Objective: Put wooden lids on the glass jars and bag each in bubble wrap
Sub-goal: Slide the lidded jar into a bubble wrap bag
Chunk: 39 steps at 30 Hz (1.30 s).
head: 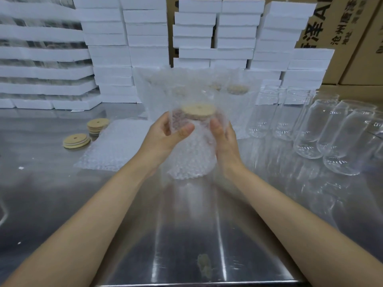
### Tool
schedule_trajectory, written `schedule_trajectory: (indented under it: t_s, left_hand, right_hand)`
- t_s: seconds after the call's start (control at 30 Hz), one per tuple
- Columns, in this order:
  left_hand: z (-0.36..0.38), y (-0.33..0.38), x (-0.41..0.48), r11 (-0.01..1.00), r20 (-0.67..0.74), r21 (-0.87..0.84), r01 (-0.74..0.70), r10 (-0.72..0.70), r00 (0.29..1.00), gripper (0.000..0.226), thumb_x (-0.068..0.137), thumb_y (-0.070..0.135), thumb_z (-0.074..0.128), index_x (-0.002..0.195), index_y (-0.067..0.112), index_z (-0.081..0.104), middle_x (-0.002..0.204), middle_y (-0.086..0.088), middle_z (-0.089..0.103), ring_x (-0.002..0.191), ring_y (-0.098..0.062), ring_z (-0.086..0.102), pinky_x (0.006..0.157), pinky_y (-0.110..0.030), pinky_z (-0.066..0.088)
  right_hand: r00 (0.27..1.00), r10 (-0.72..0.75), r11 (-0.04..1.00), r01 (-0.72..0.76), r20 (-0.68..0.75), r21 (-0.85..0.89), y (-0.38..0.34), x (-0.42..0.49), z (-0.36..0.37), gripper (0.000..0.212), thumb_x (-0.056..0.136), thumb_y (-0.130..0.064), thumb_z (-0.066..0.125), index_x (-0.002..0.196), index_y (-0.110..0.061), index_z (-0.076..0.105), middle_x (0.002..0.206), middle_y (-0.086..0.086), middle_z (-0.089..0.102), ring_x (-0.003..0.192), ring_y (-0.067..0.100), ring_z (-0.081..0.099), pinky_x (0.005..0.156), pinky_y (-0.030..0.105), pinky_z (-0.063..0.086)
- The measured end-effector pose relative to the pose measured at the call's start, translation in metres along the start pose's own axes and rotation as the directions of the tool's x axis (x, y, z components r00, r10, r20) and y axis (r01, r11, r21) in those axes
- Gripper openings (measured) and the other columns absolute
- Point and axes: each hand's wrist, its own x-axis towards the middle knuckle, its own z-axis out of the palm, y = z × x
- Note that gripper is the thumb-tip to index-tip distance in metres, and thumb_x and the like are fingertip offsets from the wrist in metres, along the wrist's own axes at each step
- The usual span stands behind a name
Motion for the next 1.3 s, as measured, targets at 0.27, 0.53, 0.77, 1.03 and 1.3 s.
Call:
schedule_trajectory:
  t_s: [0.27, 0.53, 0.77, 1.03, 1.3]
  left_hand:
    - [-0.001, -0.007, 0.0, 0.986, 0.168, 0.148, 0.075, -0.099, 0.981, 0.108, 0.049, 0.076, 0.074, 0.138, 0.024, 0.039, 0.136, 0.01, 0.052, 0.125, -0.003, 0.05, 0.105, -0.028, 0.041]
    - [0.004, -0.024, -0.005, 0.969, 0.203, 0.238, 0.066, -0.116, 0.972, 0.088, 0.067, 0.031, 0.087, 0.141, 0.024, 0.038, 0.137, 0.008, 0.053, 0.128, -0.007, 0.049, 0.111, -0.038, 0.037]
    - [0.009, -0.02, -0.002, 0.979, 0.006, -0.066, 0.192, -0.192, 0.981, 0.055, 0.084, 0.009, 0.069, 0.133, 0.014, 0.045, 0.124, -0.006, 0.062, 0.102, -0.007, 0.064, 0.087, -0.021, 0.053]
    - [-0.005, -0.022, -0.002, 0.967, 0.081, -0.181, 0.177, -0.165, 0.983, 0.054, 0.08, 0.004, 0.069, 0.13, 0.014, 0.051, 0.12, -0.004, 0.067, 0.11, -0.017, 0.064, 0.086, -0.023, 0.053]
    - [-0.019, -0.021, 0.003, 0.973, 0.237, 0.198, 0.116, -0.162, 0.958, 0.068, 0.079, 0.029, 0.076, 0.139, 0.019, 0.044, 0.131, 0.006, 0.059, 0.119, -0.006, 0.057, 0.101, -0.029, 0.045]
  right_hand:
    - [0.979, 0.007, 0.955, 0.053, -0.202, 0.29, -0.027, 0.016, -0.021, 0.029, 0.088, -0.041, 0.066, 0.072, -0.019, 0.057, 0.076, 0.004, 0.057, 0.076, 0.018, 0.056, 0.076, 0.034, 0.045]
    - [0.998, -0.009, 0.939, 0.029, -0.06, 0.342, -0.04, 0.007, -0.017, 0.01, 0.095, -0.015, 0.058, 0.089, -0.008, 0.061, 0.092, 0.003, 0.072, 0.092, 0.016, 0.067, 0.09, 0.032, 0.052]
    - [0.987, 0.133, 0.984, -0.143, 0.089, 0.106, -0.024, 0.015, -0.027, 0.064, 0.091, -0.054, 0.04, 0.143, -0.016, 0.041, 0.144, 0.01, 0.051, 0.132, 0.028, 0.049, 0.114, 0.046, 0.035]
    - [0.935, 0.135, 0.972, -0.06, 0.328, -0.227, 0.01, 0.007, -0.026, 0.089, 0.052, -0.068, 0.082, 0.124, -0.024, 0.054, 0.119, -0.01, 0.067, 0.114, 0.005, 0.062, 0.091, 0.02, 0.049]
    - [0.94, 0.186, 0.949, -0.098, 0.284, -0.299, 0.018, 0.012, -0.032, 0.06, 0.068, -0.062, 0.075, 0.117, -0.031, 0.058, 0.11, -0.023, 0.07, 0.108, -0.001, 0.064, 0.085, 0.016, 0.051]
